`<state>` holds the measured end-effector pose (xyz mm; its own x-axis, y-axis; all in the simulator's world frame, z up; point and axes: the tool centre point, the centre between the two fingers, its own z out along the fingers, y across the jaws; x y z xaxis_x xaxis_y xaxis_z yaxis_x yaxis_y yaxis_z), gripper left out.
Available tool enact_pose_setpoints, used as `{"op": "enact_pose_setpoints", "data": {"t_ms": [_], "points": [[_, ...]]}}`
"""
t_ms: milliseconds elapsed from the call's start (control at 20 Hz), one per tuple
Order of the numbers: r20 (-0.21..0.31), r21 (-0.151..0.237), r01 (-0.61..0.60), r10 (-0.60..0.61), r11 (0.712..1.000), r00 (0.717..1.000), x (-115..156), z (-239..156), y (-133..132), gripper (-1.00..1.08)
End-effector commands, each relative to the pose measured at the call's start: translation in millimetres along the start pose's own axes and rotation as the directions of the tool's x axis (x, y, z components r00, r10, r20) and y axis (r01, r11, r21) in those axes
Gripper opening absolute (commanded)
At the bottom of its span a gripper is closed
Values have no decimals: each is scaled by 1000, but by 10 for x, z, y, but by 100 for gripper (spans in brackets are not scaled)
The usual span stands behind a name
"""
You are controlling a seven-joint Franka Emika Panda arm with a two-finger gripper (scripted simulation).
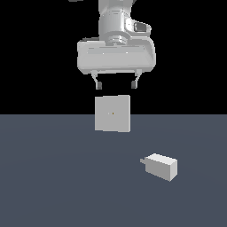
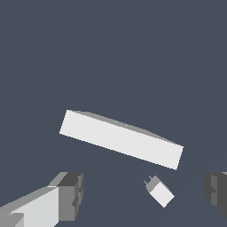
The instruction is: Plug the charger into the wall socket.
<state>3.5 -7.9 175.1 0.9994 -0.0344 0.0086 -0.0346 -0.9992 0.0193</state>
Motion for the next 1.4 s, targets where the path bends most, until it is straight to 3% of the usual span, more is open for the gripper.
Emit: {"op": "enact_pose_setpoints", "data": {"t_ms": [0,400,800,1350], "points": [[0,0,0,0,1000,1000,0,0,0,100],[-2,2,40,-40,999,999,-72,55,13,100],[-9,7,156,-156,988,988,-274,216,67,100],[-24,14,381,-381,924,924,-647,546,244,100]]}}
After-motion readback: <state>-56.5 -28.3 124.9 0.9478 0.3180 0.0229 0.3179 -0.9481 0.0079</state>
